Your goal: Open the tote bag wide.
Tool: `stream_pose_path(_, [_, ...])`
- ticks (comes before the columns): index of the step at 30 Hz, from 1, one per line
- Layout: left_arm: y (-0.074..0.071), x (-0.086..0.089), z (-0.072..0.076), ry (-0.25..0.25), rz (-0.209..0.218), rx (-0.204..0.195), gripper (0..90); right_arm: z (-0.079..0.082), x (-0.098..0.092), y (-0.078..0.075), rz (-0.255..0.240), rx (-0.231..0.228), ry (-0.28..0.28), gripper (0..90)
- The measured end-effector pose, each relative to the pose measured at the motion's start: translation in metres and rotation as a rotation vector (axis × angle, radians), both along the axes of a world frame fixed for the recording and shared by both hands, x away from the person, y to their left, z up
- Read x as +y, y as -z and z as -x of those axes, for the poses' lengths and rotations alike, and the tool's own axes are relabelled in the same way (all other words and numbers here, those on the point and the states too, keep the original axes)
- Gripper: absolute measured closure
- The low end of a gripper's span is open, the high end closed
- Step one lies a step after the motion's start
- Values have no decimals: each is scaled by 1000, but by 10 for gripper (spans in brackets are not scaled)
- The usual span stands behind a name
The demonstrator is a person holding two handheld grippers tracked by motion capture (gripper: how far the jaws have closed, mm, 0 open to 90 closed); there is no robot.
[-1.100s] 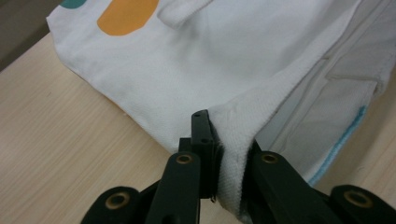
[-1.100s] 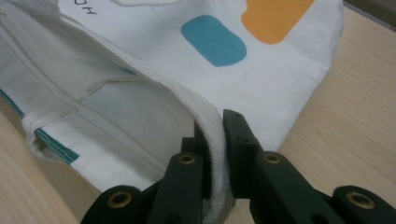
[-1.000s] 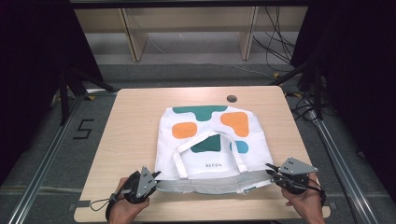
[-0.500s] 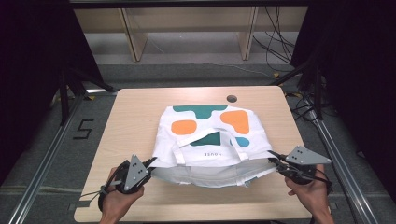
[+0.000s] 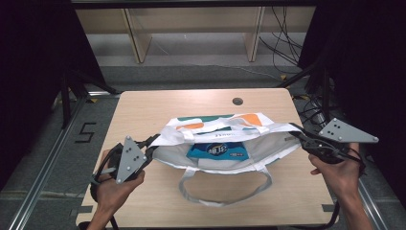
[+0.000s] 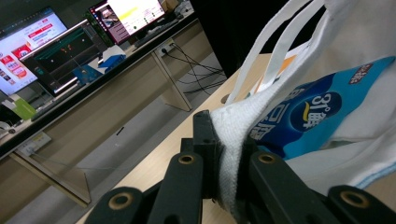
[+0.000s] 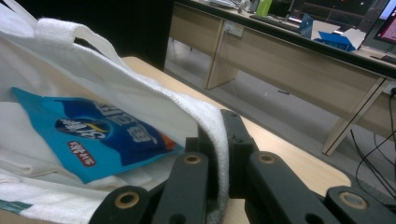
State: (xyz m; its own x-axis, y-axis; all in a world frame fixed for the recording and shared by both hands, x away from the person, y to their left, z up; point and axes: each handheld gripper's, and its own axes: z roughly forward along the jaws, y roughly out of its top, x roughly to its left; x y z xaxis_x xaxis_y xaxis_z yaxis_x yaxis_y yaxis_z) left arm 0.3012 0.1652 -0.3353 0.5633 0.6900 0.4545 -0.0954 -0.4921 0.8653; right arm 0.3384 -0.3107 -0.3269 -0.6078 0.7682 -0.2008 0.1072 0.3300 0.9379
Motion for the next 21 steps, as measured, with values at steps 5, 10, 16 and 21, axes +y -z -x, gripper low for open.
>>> stream_pose_path(5, [-17,0,2,3,4,-35,860,-2,-2,-20,0,-16,-13,885])
stream_pose_path(10, [-40,2,5,11,19,-79,862,-4,0,-49,0,-48,-10,885])
stream_pose_path(16, [-58,11,0,34,51,-62,861,-9,2,-68,40,-69,-26,886])
stream_pose_path(21, [-54,12,-15,22,88,-36,860,-22,8,-76,37,-55,-16,886])
